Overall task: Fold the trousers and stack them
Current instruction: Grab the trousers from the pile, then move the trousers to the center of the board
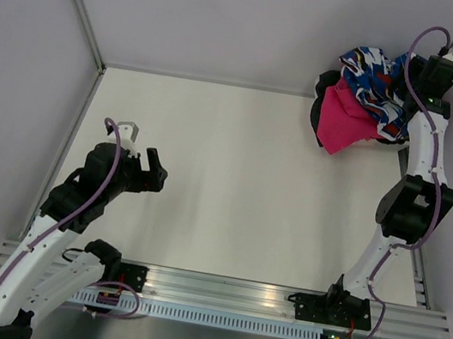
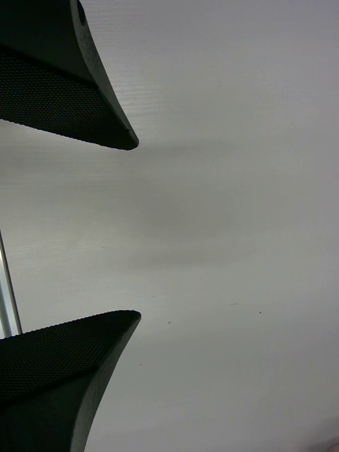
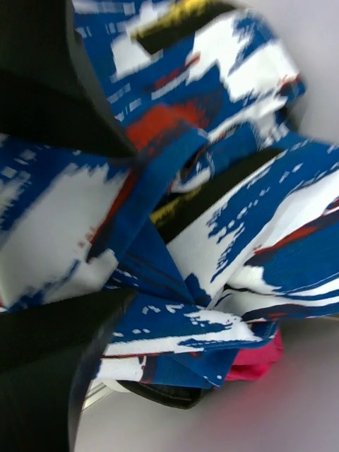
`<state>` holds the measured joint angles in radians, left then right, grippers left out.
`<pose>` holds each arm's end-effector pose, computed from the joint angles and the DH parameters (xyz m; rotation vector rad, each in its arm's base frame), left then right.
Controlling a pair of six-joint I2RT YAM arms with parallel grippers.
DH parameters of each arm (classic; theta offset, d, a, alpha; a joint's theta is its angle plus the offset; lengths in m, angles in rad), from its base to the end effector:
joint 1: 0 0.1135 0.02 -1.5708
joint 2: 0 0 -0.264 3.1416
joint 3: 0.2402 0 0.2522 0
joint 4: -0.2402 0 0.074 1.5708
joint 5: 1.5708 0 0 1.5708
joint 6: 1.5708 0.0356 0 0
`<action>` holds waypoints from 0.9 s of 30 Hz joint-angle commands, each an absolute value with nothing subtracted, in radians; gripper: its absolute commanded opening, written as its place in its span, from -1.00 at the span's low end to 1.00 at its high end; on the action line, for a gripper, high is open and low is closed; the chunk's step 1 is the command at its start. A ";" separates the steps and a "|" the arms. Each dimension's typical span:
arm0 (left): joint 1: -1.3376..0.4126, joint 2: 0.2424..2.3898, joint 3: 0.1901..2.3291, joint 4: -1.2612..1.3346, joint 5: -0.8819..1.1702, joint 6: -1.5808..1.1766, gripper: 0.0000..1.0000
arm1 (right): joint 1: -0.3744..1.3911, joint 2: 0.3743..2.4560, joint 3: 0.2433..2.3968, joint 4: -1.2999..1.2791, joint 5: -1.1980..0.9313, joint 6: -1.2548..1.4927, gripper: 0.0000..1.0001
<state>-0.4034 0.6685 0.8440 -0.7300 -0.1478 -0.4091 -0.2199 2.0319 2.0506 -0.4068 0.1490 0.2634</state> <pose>0.1275 -0.0487 0.3215 -0.0941 2.1336 -0.3245 0.4696 -0.1104 0.3732 0.5626 1.8735 -0.1173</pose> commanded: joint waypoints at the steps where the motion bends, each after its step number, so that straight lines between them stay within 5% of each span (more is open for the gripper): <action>1: -0.405 0.661 0.848 -0.698 -0.150 -0.373 0.99 | -0.227 2.056 2.100 -0.402 0.149 0.287 0.44; 3: -0.405 0.661 0.848 -0.698 -0.150 -0.373 0.99 | -0.227 2.056 2.103 -0.399 0.132 0.285 0.17; 4: -0.405 0.663 0.851 -0.698 -0.149 -0.373 0.99 | -0.227 2.054 2.103 -0.397 0.117 0.282 -0.08; 5: -0.405 0.664 0.850 -0.699 -0.150 -0.373 0.99 | -0.227 2.048 2.108 -0.399 0.111 0.284 -0.62; 6: -0.405 0.663 0.850 -0.699 -0.149 -0.373 0.99 | -0.227 2.045 2.112 -0.406 0.109 0.287 -0.91; 7: -0.405 0.663 0.850 -0.699 -0.150 -0.374 0.99 | -0.226 2.040 2.117 -0.408 0.109 0.288 -1.00; 19: -0.405 0.653 0.853 -0.707 -0.155 -0.374 0.99 | -0.192 1.794 2.167 -0.339 -0.146 0.344 -1.00; 27: -0.405 0.640 0.851 -0.715 -0.176 -0.394 0.99 | 0.242 1.726 2.298 -0.457 -0.104 0.220 -1.00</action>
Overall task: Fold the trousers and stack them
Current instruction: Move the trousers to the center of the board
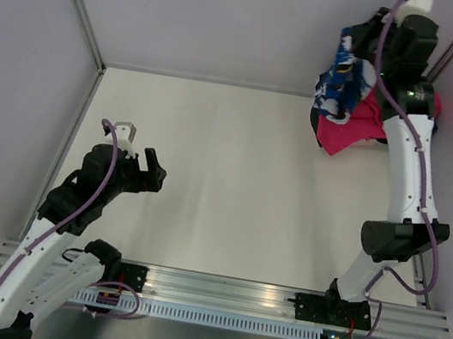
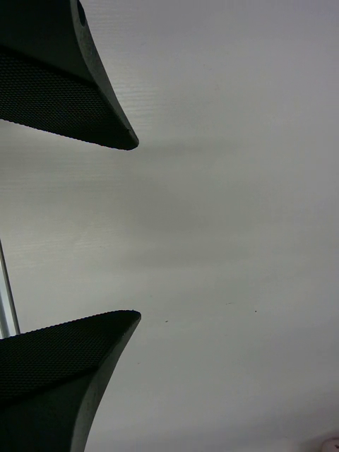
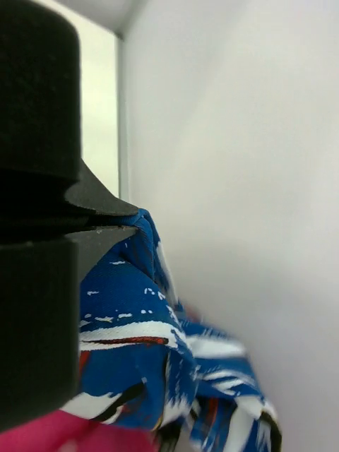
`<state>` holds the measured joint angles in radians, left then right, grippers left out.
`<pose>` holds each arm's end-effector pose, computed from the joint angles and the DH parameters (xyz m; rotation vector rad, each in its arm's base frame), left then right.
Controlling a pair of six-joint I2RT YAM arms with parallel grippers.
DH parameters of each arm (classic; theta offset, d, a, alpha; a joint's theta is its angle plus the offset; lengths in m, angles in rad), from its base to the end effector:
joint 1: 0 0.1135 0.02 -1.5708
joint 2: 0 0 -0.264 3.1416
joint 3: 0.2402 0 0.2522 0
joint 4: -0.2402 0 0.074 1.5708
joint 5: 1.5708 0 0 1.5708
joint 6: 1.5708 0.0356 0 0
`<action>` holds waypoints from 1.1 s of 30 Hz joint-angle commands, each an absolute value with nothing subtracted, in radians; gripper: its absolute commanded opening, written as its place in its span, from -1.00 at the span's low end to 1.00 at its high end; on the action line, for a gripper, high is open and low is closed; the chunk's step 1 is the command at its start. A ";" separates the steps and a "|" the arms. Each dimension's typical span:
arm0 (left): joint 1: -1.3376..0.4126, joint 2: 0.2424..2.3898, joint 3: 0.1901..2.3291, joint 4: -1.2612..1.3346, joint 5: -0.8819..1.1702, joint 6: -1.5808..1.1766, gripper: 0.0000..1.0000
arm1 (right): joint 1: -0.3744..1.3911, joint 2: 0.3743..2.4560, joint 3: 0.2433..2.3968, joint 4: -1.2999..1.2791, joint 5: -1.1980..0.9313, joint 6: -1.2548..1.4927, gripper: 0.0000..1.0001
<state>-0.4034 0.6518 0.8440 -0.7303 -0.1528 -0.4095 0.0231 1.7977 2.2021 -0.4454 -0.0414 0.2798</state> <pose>0.1243 -0.0472 0.3234 -0.0984 2.1167 -0.3263 0.3903 0.0105 0.5178 0.1752 1.6088 0.2674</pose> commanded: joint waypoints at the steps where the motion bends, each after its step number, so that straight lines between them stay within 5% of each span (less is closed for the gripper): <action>1: -0.405 0.637 0.853 -0.721 -0.184 -0.399 0.99 | 0.312 1.727 2.334 -0.477 -0.065 0.195 -1.00; 5: -0.405 0.617 0.854 -0.758 -0.294 -0.446 0.99 | 0.689 1.692 2.335 -0.508 0.119 0.058 -1.00; 7: -0.403 0.603 0.871 -0.788 -0.404 -0.488 0.99 | 0.741 1.652 2.256 -0.502 0.103 0.084 -1.00; 19: -0.405 0.344 0.847 -0.824 -0.598 -0.565 0.99 | 0.770 1.471 1.304 -0.385 0.110 0.290 -1.00; 28: -0.405 0.530 0.862 -0.808 -0.474 -0.528 0.99 | 0.769 1.261 0.919 -0.442 0.180 0.382 -0.93; 31: -0.403 0.636 0.893 -0.807 -0.424 -0.511 0.99 | 0.717 1.258 0.945 -0.624 0.244 0.449 -0.15; 32: -0.403 0.667 0.925 -0.828 -0.426 -0.523 0.99 | 0.700 1.262 0.963 -0.714 0.186 0.463 0.52; 33: -0.403 0.701 0.943 -0.839 -0.429 -0.560 0.99 | 0.692 1.262 1.003 -0.748 0.172 0.465 0.94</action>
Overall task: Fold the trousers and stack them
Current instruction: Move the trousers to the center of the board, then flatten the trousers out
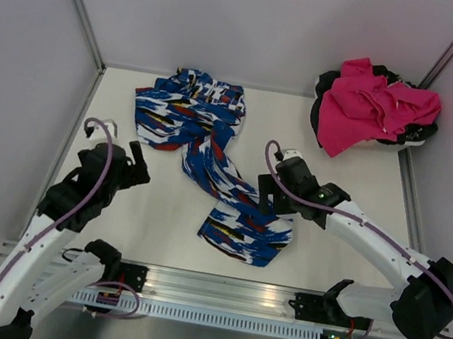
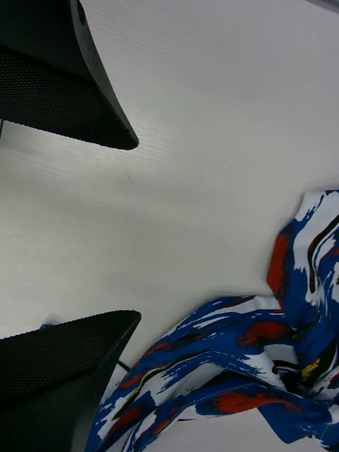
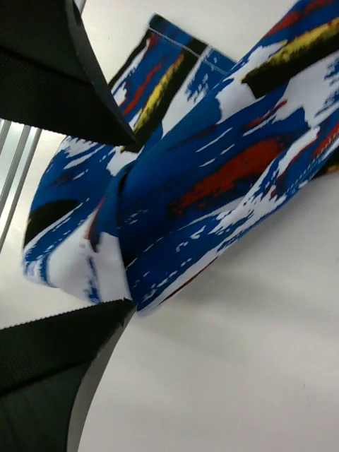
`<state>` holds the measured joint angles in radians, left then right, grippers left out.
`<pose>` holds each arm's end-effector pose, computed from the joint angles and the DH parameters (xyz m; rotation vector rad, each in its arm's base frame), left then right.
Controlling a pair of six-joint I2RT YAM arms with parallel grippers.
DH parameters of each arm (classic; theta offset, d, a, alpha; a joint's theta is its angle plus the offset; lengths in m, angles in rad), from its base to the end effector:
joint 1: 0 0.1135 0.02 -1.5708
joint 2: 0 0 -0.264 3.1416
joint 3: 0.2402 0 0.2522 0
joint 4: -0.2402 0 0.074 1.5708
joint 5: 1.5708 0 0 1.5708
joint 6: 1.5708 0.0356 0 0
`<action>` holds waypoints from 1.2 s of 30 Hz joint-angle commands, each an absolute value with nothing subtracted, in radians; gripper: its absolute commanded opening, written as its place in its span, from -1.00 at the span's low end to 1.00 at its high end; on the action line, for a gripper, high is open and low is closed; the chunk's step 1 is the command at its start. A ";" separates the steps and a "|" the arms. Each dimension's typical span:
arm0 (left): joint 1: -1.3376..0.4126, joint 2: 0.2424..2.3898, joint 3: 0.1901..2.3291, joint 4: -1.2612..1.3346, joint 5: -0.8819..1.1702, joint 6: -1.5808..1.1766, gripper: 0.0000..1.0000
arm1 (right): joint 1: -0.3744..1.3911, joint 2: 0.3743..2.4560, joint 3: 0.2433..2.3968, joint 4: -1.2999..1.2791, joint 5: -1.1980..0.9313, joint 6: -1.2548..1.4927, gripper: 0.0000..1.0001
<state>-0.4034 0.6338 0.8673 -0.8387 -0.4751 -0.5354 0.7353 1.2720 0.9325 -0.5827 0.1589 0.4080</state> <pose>0.1155 -0.0316 0.3248 -0.4015 2.0628 -0.0442 0.1960 0.1697 0.2538 -0.3410 2.4759 0.2871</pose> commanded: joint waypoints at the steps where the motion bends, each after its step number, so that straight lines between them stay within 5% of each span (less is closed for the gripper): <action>1: -0.405 0.762 0.962 -0.847 -0.419 -0.577 0.99 | 0.693 1.253 1.023 -0.767 0.164 0.463 0.96; 7: -0.403 0.925 0.983 -0.612 -0.325 -0.646 0.99 | 0.692 1.187 1.186 -0.616 0.162 0.388 0.96; 13: -0.405 1.234 1.053 -0.256 -0.154 -0.569 0.99 | 0.637 1.347 1.310 -0.511 0.241 0.472 0.96; 18: -0.406 1.607 1.331 -0.305 -0.179 -0.500 0.99 | 0.436 1.276 1.169 -0.345 -0.075 0.595 0.96; 30: -0.466 2.106 1.684 -0.362 -0.152 -0.472 0.85 | 0.377 1.022 1.060 -0.552 0.163 0.494 0.96; 33: -0.483 2.129 1.686 -0.374 -0.137 -0.466 0.61 | 0.376 1.009 1.057 -0.555 0.163 0.503 0.96; 35: -0.492 2.129 1.683 -0.376 -0.150 -0.451 0.22 | 0.376 1.014 1.060 -0.539 0.164 0.522 0.96; 36: -0.494 2.128 1.686 -0.393 -0.132 -0.446 -0.43 | 0.376 1.017 1.063 -0.531 0.163 0.526 0.96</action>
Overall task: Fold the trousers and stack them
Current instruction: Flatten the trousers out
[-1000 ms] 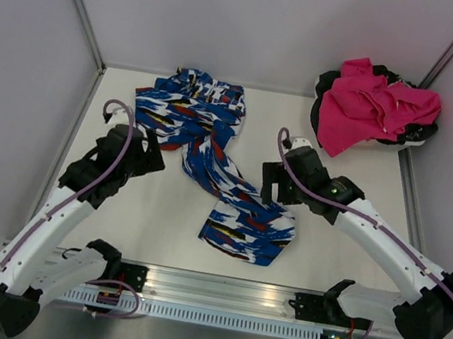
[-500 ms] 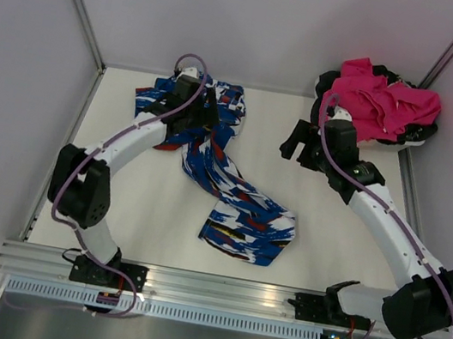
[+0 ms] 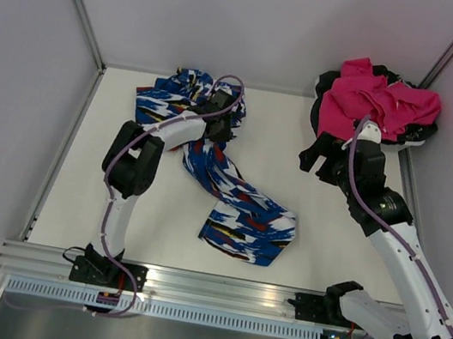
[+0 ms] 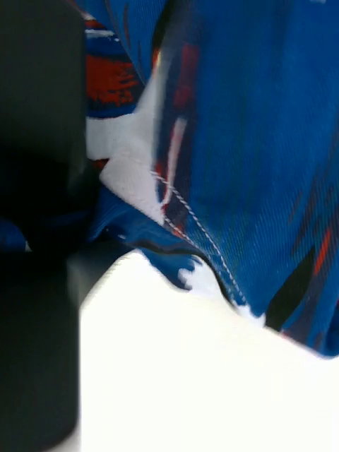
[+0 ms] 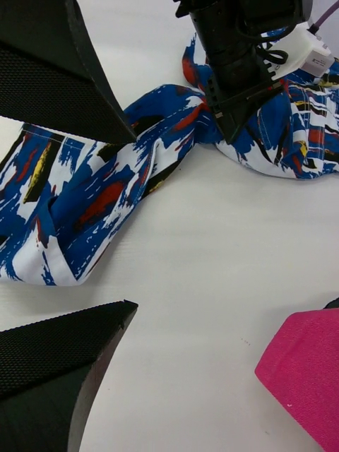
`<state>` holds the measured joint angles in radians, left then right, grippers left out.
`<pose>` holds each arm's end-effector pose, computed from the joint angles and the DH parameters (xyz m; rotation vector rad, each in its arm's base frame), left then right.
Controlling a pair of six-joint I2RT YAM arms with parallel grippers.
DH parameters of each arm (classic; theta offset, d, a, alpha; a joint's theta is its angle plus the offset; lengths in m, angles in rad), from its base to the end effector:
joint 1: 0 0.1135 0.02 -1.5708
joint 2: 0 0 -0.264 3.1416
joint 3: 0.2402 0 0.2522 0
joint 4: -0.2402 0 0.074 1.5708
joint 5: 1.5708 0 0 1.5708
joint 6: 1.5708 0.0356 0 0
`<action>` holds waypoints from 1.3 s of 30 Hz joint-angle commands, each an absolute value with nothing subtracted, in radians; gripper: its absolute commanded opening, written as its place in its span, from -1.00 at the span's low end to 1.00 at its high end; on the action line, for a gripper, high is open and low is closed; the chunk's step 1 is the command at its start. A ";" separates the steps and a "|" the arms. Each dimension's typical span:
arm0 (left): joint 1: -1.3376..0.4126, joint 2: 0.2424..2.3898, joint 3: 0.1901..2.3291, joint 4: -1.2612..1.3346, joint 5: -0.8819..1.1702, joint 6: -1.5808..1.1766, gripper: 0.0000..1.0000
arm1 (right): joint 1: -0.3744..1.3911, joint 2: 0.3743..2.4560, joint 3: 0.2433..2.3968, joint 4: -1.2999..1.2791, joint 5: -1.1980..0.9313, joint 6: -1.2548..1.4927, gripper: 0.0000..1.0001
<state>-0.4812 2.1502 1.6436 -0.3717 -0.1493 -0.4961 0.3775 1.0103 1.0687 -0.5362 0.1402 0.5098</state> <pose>0.4258 -0.2163 0.1840 -0.0844 2.4508 -0.2533 0.2042 0.0756 0.3611 0.2247 2.0562 0.4085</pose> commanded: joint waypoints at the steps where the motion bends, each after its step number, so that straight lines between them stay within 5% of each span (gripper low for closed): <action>1: -0.494 2.122 1.701 -0.412 -0.108 -0.439 -0.86 | 0.376 1.020 1.068 -0.522 0.164 0.531 0.96; 8: -0.590 1.621 1.378 -0.413 0.130 -0.382 -0.95 | 0.376 1.022 1.045 -0.497 0.207 0.537 0.96; 14: -0.868 1.234 1.104 -0.479 0.215 -0.435 -0.87 | 0.374 1.072 1.060 -0.483 0.235 0.531 0.96; 17: -0.887 1.132 0.993 -0.495 0.193 -0.521 -0.24 | 0.373 1.081 1.042 -0.445 0.184 0.526 0.96; 18: -0.887 1.112 0.948 -0.512 0.131 -0.535 0.48 | 0.374 1.084 1.032 -0.431 0.160 0.528 0.96; 19: -0.887 1.095 0.937 -0.537 0.083 -0.544 0.88 | 0.374 1.095 1.022 -0.404 0.134 0.529 0.96; 20: -0.885 1.066 0.937 -0.604 -0.042 -0.567 0.99 | 0.374 1.103 1.003 -0.396 0.111 0.531 0.96; 25: -0.775 1.022 1.009 -0.721 -0.256 -0.621 0.99 | 0.374 1.153 0.948 -0.403 0.044 0.526 0.96; 33: -0.523 1.210 1.046 -0.560 -0.131 -0.614 0.99 | 0.374 1.092 0.743 -0.479 0.034 0.578 0.96; 39: -0.618 1.413 1.165 -0.428 0.016 -0.644 0.99 | 0.376 0.950 0.540 -0.486 -0.034 0.653 0.93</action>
<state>-0.5461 1.3857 1.0794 -0.5434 -0.0628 -0.6052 0.3756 1.0168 0.5945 -0.4911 0.0189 0.5922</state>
